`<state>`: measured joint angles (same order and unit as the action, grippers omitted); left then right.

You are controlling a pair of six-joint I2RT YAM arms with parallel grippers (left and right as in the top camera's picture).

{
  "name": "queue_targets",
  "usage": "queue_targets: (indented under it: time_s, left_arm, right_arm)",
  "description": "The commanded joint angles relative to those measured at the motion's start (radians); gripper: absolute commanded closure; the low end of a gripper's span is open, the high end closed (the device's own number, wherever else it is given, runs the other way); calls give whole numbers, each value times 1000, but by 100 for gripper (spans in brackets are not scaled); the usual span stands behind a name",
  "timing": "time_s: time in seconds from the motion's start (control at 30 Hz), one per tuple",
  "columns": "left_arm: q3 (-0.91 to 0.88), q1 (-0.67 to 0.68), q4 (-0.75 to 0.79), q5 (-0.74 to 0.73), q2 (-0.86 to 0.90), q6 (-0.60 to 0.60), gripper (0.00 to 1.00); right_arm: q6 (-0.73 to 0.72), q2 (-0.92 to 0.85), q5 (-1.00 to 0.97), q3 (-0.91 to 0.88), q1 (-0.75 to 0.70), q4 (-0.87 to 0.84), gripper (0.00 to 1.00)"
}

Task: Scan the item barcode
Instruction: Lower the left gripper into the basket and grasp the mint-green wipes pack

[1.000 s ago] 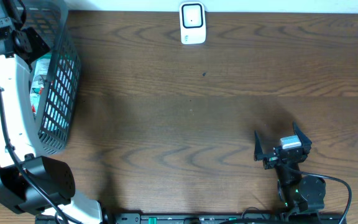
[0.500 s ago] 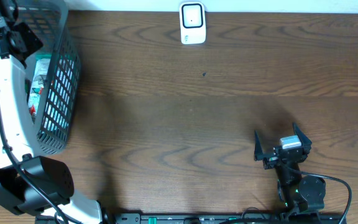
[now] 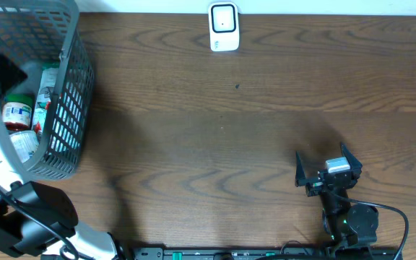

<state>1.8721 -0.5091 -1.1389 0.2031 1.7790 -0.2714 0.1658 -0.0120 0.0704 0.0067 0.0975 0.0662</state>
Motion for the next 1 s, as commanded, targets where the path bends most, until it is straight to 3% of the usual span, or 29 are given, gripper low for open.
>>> queue_targets:
  time_s: [0.0, 0.37, 0.57, 0.97]
  left_arm:
    - [-31, -11, -70, -36, 29, 8, 6]
    - [-212, -64, -35, -31, 31, 65, 4]
    - [-258, -77, 75, -260, 31, 227, 4]
    - [-258, -17, 161, -248, 31, 182, 12]
  right_arm:
    - [0, 5, -2, -1, 6, 4, 1]
    - [0, 5, -2, -1, 6, 4, 1]
    - [0, 5, -2, -1, 6, 4, 1]
    - [0, 5, -2, -1, 6, 4, 1]
